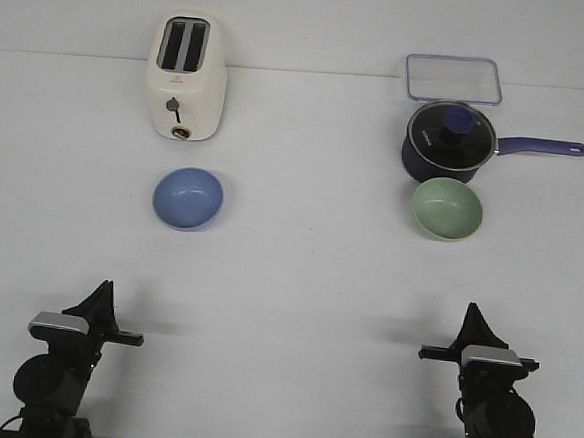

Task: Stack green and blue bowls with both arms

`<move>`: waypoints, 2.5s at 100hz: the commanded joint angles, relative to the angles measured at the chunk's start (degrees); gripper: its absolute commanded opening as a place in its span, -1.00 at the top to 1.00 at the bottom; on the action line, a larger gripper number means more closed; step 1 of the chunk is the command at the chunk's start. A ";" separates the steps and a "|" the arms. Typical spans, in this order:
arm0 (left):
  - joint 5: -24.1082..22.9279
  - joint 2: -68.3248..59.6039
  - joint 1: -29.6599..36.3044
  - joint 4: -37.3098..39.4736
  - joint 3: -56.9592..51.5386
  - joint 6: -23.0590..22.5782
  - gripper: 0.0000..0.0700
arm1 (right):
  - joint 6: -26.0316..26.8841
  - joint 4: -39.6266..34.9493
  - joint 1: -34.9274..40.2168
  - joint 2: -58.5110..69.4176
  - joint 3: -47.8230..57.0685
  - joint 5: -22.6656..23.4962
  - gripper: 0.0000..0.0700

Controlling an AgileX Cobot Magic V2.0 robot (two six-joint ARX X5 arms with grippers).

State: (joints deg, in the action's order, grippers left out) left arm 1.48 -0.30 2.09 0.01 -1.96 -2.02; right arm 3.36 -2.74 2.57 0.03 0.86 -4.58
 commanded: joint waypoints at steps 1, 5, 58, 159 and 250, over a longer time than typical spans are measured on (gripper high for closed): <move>0.04 0.11 -0.09 0.96 1.16 0.11 0.96 | -0.20 0.61 0.04 0.04 -0.15 0.09 0.98; 0.04 0.11 -0.09 0.96 1.16 0.13 0.96 | -0.20 0.61 0.04 0.04 -0.13 0.09 0.98; 0.04 0.11 -0.09 0.96 1.16 0.13 0.96 | -0.20 0.61 0.04 0.04 -0.15 0.09 0.98; 0.04 0.11 -0.09 0.98 1.16 0.13 0.96 | 11.63 -17.09 0.09 30.91 36.04 -5.70 0.57; 0.04 0.11 -0.09 1.01 1.16 0.13 0.96 | 7.96 -27.28 -9.33 101.00 74.60 3.15 -0.18</move>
State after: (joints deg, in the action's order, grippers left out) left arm 1.48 -0.30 2.09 0.03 -1.96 -2.02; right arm 11.75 -31.20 -6.59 99.07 74.11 -2.68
